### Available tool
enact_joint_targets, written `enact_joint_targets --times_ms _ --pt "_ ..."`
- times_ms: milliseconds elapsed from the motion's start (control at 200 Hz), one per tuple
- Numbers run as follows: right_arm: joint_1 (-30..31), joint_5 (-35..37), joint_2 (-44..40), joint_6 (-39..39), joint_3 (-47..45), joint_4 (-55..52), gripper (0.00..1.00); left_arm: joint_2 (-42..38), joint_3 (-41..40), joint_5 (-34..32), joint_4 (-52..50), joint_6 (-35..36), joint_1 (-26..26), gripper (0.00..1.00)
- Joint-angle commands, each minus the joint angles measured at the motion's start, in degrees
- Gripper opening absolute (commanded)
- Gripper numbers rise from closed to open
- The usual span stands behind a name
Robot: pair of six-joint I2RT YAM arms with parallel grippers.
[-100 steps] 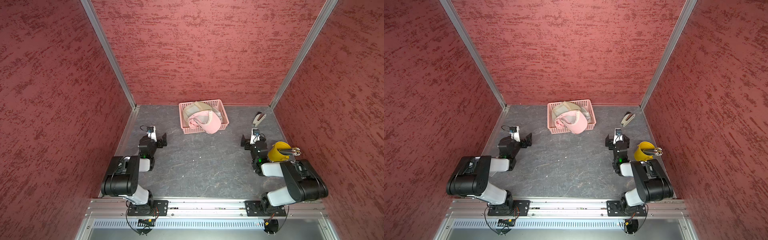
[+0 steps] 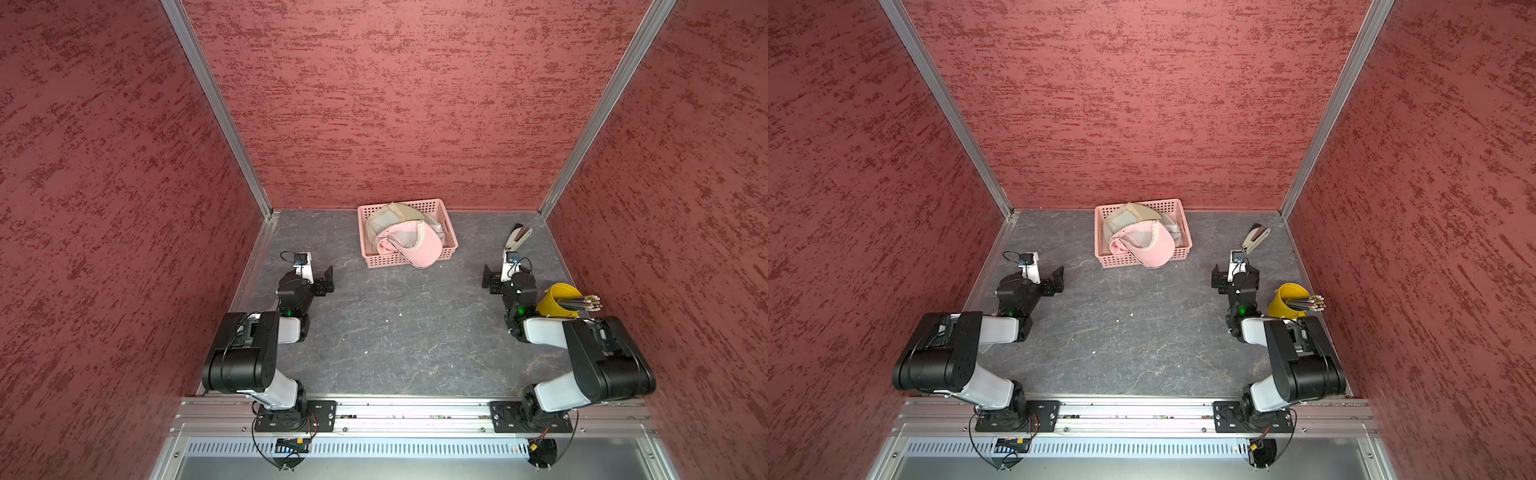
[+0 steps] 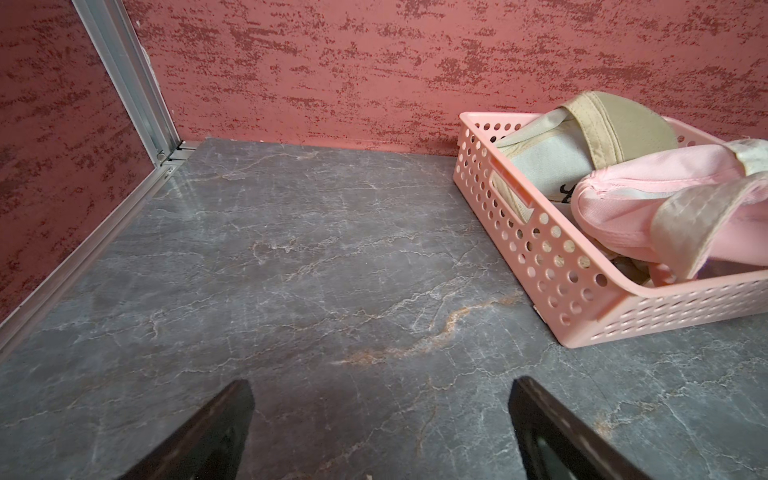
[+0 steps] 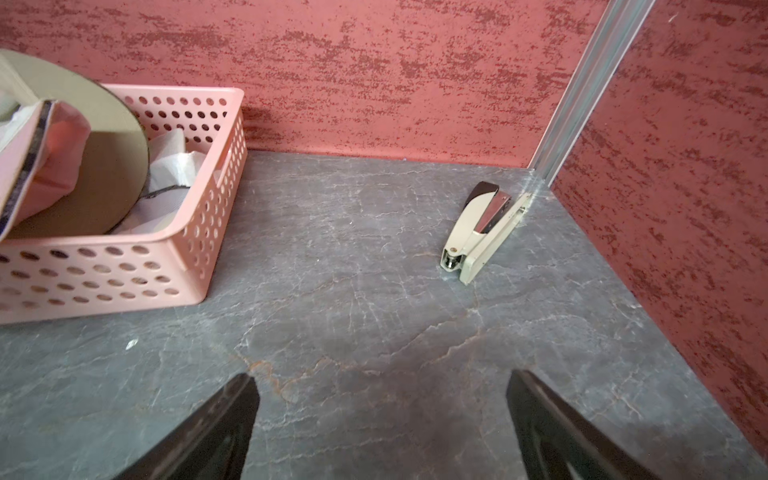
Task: Turn the baseball cap inside out
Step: Pick up the baseball cap from the basket.
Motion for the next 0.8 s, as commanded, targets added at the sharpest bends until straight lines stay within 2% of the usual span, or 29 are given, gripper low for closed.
enact_joint_targets --times_ms 0,55,130,180,326,471,591,701,791 --pt "-1.6 -3.9 0.7 1.7 3.9 -6.1 0.98 -0.3 1.0 1.2 -0.5 -0.4 0.7 1.00" --pt "-1.6 -5.4 0.7 1.1 4.6 -7.1 0.95 -0.2 1.0 1.1 -0.4 -0.3 0.5 1.00" --pt "-1.7 -5.5 0.6 0.9 4.7 -7.3 0.95 -0.4 1.3 1.5 -0.6 -0.2 0.5 1.00" --pt "-1.2 -6.3 -0.3 0.1 5.2 -8.9 0.97 -2.2 3.0 2.2 -4.9 0.2 0.5 1.00" --pt "3.5 0.5 -8.8 -1.9 7.2 -17.6 0.99 -9.3 10.4 -3.8 -23.7 1.0 -1.8 1.00" --pt "8.8 0.8 -14.9 1.6 15.9 -35.4 0.99 -14.1 21.8 -9.2 -43.8 1.6 -8.1 1.00" --pt "13.4 -1.5 -14.3 8.3 24.7 -46.7 0.99 -13.1 32.9 -9.8 -58.7 1.0 -13.2 0.93" --pt "15.3 -5.3 -9.7 17.9 32.9 -55.4 0.99 -11.1 38.7 -10.8 -64.2 9.1 -21.0 0.92" --pt "17.1 -5.4 -6.3 21.6 38.0 -61.1 0.99 -8.5 40.5 -11.0 -65.3 20.4 -29.3 0.91"
